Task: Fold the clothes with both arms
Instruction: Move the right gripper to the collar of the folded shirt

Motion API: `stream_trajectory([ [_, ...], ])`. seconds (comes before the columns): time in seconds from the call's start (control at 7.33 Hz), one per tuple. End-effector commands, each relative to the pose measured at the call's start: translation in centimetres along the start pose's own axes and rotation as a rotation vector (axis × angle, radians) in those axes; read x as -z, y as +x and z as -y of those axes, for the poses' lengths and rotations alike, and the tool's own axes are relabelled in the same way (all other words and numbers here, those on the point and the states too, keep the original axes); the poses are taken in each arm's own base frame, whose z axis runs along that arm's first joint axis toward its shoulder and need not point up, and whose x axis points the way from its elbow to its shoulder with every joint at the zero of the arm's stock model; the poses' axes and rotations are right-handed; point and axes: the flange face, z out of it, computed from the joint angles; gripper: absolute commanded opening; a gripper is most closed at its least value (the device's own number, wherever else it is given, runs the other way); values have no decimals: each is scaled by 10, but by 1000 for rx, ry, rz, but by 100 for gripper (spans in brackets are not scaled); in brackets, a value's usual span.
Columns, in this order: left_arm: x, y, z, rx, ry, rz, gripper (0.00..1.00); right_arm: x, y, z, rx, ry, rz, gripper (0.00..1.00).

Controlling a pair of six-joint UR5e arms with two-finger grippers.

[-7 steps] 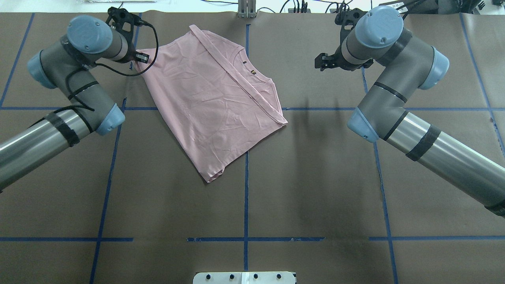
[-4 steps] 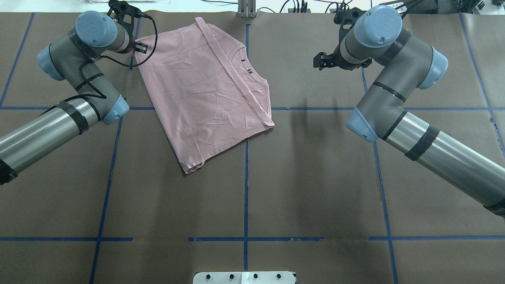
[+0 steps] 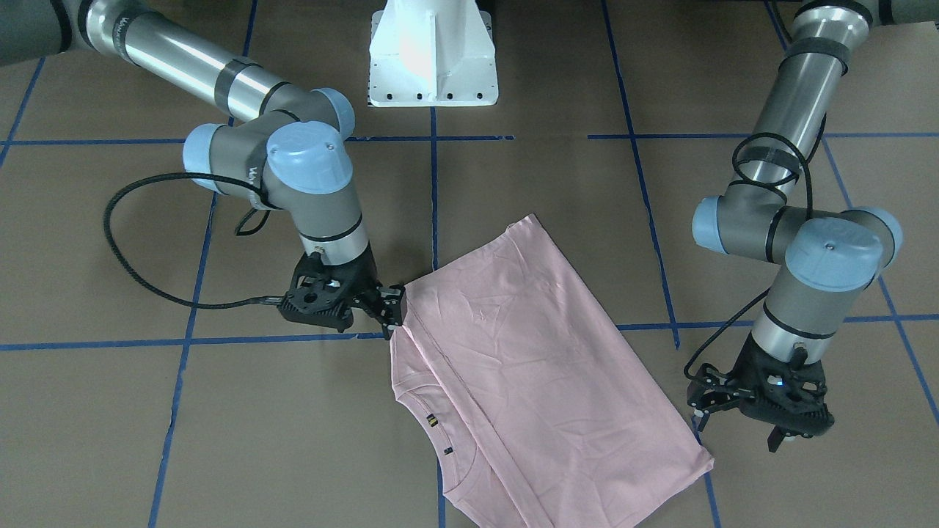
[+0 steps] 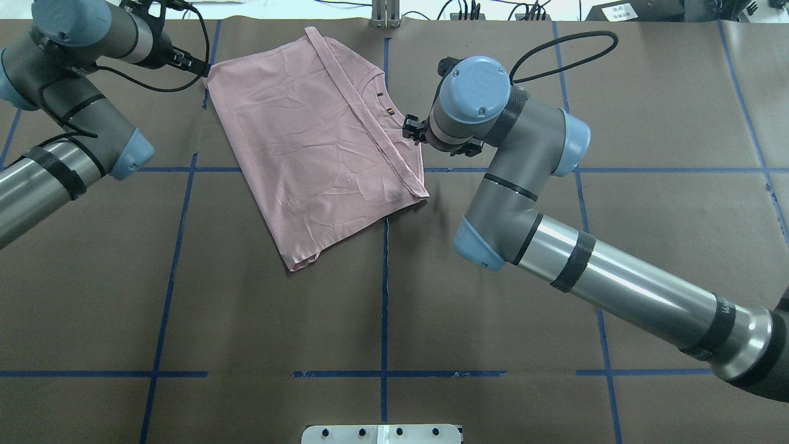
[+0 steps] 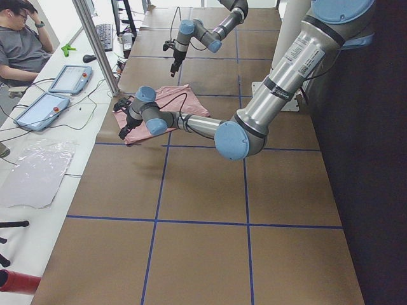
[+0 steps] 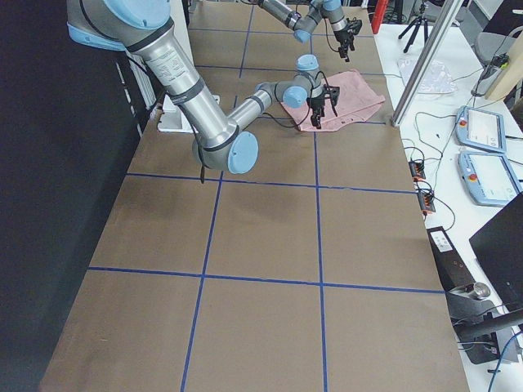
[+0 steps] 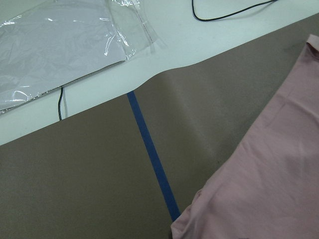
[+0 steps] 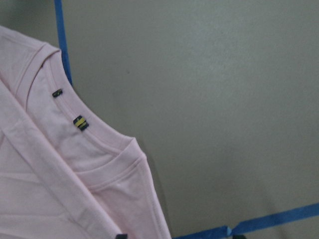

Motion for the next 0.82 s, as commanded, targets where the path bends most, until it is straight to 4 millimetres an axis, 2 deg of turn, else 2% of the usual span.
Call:
stream_trajectory([
  [0.0,4,0,-1,4,4,-5,100,-24,-22,-36,22,-3,-41,65],
  [0.41,3,1,-1,2,6,-8,100,-38,-19,-56,52,6,-61,60],
  [0.68,3,0,-2,3,4,-5,100,-40,-19,-60,51,3,-66,59],
])
